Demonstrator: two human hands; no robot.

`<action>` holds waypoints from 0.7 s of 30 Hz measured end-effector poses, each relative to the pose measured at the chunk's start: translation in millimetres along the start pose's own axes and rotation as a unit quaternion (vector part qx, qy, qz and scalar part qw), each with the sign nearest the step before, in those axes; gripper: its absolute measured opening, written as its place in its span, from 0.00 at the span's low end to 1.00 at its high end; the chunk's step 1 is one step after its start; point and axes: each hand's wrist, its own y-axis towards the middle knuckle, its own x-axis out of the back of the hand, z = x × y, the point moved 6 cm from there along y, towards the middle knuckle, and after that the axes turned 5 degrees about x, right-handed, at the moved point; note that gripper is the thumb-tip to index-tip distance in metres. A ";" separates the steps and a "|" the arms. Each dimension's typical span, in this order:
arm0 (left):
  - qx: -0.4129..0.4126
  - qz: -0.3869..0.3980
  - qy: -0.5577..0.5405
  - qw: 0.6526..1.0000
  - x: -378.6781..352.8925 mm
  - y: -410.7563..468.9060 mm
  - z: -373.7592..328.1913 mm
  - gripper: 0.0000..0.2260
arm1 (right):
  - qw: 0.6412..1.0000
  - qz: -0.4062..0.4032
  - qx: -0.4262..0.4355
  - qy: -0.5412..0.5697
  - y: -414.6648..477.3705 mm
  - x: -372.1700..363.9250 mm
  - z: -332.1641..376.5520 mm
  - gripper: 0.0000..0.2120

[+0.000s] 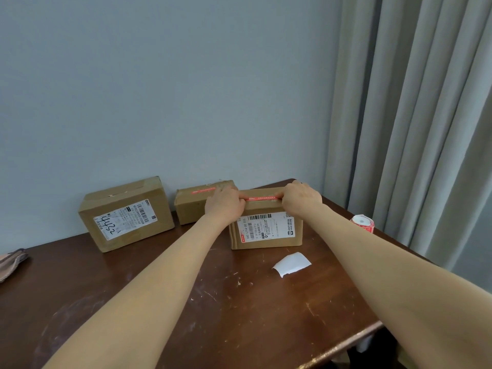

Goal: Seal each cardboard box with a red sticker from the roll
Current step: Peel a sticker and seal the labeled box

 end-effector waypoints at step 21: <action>-0.040 -0.063 -0.017 0.997 5.3 -11.9 -10.8 0.15 | 0.999 -0.025 0.039 -0.001 -16.8 12.4 16.2 0.15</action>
